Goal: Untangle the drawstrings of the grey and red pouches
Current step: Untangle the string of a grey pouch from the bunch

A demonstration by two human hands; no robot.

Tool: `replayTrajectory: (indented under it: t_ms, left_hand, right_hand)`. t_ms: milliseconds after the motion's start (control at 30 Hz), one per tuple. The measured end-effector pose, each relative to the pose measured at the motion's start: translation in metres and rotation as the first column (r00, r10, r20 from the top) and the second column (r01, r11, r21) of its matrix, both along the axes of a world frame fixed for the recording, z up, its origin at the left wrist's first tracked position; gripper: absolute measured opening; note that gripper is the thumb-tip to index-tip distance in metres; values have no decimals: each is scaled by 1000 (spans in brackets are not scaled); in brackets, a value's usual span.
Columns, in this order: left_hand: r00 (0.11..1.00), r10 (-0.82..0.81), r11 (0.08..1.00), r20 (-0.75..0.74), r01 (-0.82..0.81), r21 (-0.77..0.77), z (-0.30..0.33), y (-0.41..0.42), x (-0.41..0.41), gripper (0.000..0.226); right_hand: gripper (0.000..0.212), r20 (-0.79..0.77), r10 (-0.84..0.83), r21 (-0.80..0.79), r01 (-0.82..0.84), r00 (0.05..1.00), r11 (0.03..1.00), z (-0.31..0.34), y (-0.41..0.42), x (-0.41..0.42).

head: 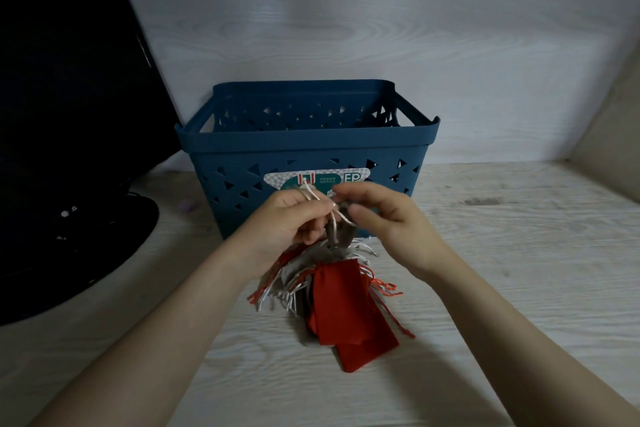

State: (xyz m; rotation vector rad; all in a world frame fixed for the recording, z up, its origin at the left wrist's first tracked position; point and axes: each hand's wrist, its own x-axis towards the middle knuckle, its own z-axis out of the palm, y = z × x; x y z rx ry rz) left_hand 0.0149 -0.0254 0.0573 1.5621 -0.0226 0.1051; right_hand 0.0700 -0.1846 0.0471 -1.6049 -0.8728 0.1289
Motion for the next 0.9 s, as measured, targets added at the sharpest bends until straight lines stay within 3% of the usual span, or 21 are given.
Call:
replayTrajectory:
  t_ms: [100, 200, 333, 500, 567, 633, 700, 800, 900]
  left_hand:
    - [1000, -25, 998, -11, 25, 50, 0, 3, -2, 20]
    - [1000, -28, 992, -2, 28, 124, 0, 3, -4, 20]
    - [996, 35, 986, 80, -48, 157, 1, 1, -4, 21]
    - [982, 95, 949, 162, -139, 282, -4, 3, 0, 25]
    - [960, 129, 891, 250, -223, 395, -7, 1, 0, 29]
    - [895, 160, 749, 416, -384, 540, -7, -1, 1, 21]
    - [803, 117, 625, 584, -517, 585, -8, -3, 0, 12]
    - [757, 85, 622, 648, -549, 559, -8, -5, -1, 19]
    - [715, 50, 631, 697, -564, 533, -8, -2, -1, 17]
  right_hand:
    - [28, 20, 2, -44, -1, 1000, 999, -3, 6, -1]
    - [18, 29, -71, -16, 71, 997, 997, -3, 7, -1]
    - [24, 83, -111, -68, 116, 990, 991, 0, 5, -2]
    - [22, 24, -101, -122, 104, 995, 987, 7, 1, -6]
    - [22, 16, -79, -126, 80, 997, 989, 9, 2, -9]
    - [18, 17, -67, -126, 69, 998, 990, 9, 5, -12]
    - [17, -1, -54, -102, 53, 999, 993, 8, 6, -14]
    - [21, -122, -52, 5, 53, 991, 999, 8, 5, -15]
    - [9, -228, -74, 81, 94, 971, 992, 9, 6, -13]
